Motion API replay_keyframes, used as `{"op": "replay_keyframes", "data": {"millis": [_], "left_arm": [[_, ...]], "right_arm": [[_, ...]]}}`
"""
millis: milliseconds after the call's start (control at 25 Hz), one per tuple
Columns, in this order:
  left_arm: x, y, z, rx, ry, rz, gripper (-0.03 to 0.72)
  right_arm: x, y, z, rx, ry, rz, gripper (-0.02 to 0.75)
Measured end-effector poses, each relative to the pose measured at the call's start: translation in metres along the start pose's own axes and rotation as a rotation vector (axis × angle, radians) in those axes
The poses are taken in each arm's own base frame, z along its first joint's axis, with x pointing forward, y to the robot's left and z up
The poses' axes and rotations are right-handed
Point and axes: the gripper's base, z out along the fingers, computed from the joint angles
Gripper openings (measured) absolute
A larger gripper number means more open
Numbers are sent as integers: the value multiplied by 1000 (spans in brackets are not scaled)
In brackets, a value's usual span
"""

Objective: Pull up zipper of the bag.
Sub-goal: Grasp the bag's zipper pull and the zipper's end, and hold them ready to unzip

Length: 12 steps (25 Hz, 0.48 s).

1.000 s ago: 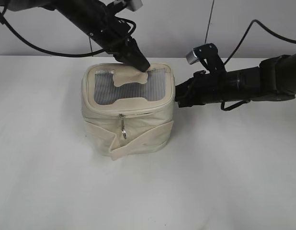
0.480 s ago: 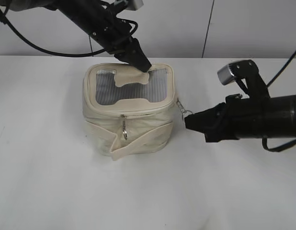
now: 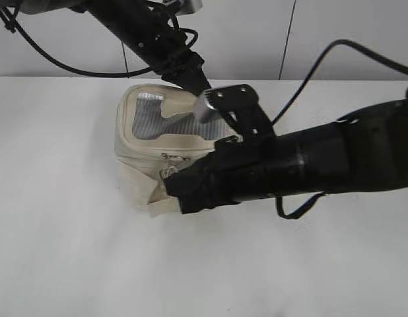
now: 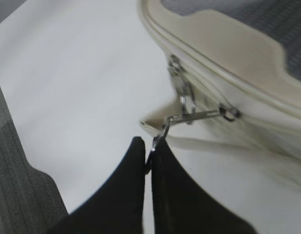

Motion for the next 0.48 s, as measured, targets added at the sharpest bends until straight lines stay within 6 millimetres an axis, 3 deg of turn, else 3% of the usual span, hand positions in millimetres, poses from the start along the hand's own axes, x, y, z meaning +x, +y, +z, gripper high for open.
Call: {"op": "replay_keyframes", "data": {"millis": [120,240,280,400,480], "left_arm": [[0,-1,1,-3,1,-10,38],[-1,-1,1,-4,-3,-17,77],[-2,-1,1,-10,-16,-25,116],[-6,1,-4,-32,-53,-57,290],[-8,0,-12,-48,-67,-80,327]], "right_arm": [[-5,2,18,-7,16,31,18],[-2,-1,20,-14,36,123,69],[-2,-2,17,-41,49,139,119],[-2,-6,1,-108,107,165,391],[-5,-12,-17,-103,133,191,529]]}}
